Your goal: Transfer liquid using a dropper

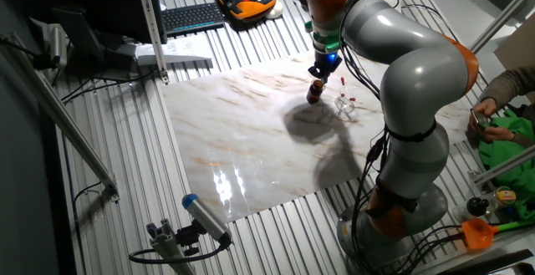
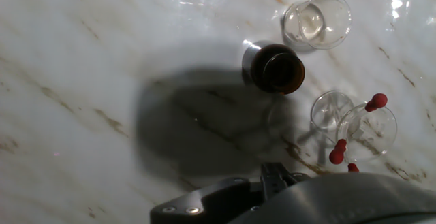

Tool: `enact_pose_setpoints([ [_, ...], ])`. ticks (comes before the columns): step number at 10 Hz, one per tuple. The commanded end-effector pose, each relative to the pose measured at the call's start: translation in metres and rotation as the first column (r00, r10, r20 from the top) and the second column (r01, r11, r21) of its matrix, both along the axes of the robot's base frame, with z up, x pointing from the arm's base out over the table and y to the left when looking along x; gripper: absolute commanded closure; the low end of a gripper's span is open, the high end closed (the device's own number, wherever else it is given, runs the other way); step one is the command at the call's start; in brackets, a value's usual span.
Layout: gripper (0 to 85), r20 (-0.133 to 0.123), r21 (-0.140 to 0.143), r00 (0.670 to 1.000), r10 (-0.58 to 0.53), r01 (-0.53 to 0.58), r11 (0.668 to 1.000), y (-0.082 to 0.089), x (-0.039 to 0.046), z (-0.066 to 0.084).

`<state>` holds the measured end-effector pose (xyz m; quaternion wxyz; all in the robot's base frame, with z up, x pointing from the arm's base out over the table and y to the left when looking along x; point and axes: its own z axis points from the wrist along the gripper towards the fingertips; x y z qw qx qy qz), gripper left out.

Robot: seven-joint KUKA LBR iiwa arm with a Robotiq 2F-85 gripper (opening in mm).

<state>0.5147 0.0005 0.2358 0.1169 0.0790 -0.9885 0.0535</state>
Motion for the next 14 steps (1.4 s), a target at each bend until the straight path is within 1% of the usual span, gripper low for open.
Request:
enact_pose_setpoints([
  [1, 85.0, 0.006, -0.005, 1.000, -0.021, 0.021, 1.000, 0.0000, 0.0000, 0.0000],
  [2, 85.0, 0.010, -0.007, 0.999, -0.031, 0.031, 1.000, 0.0000, 0.0000, 0.0000],
  [5, 85.0, 0.001, -0.002, 1.000, 0.000, 0.000, 1.000, 0.0000, 0.0000, 0.0000],
  [6, 85.0, -0.002, 0.005, 1.000, 0.015, -0.015, 1.000, 0.0000, 0.0000, 0.0000],
  [7, 85.0, 0.000, 0.005, 1.000, 0.009, -0.009, 1.000, 0.0000, 0.0000, 0.0000],
  [8, 85.0, 0.052, 0.025, 0.999, -0.010, 0.009, 1.000, 0.0000, 0.0000, 0.0000],
  [9, 85.0, 0.143, 0.046, 0.990, -0.011, 0.005, 0.999, 0.0000, 0.0000, 0.0000],
  [10, 85.0, 0.207, 0.084, 0.978, -0.029, 0.012, 0.996, 0.0000, 0.0000, 0.0000],
  [11, 85.0, 0.216, 0.011, 0.976, -0.016, 0.014, 1.000, 0.0000, 0.0000, 0.0000],
  [12, 85.0, 0.213, -0.020, 0.977, -0.019, 0.024, 1.000, 0.0000, 0.0000, 0.0000],
  [13, 85.0, 0.211, -0.031, 0.977, -0.037, 0.045, 0.999, 0.0000, 0.0000, 0.0000],
  [14, 85.0, 0.215, -0.036, 0.975, -0.049, 0.058, 0.998, 0.0000, 0.0000, 0.0000],
])
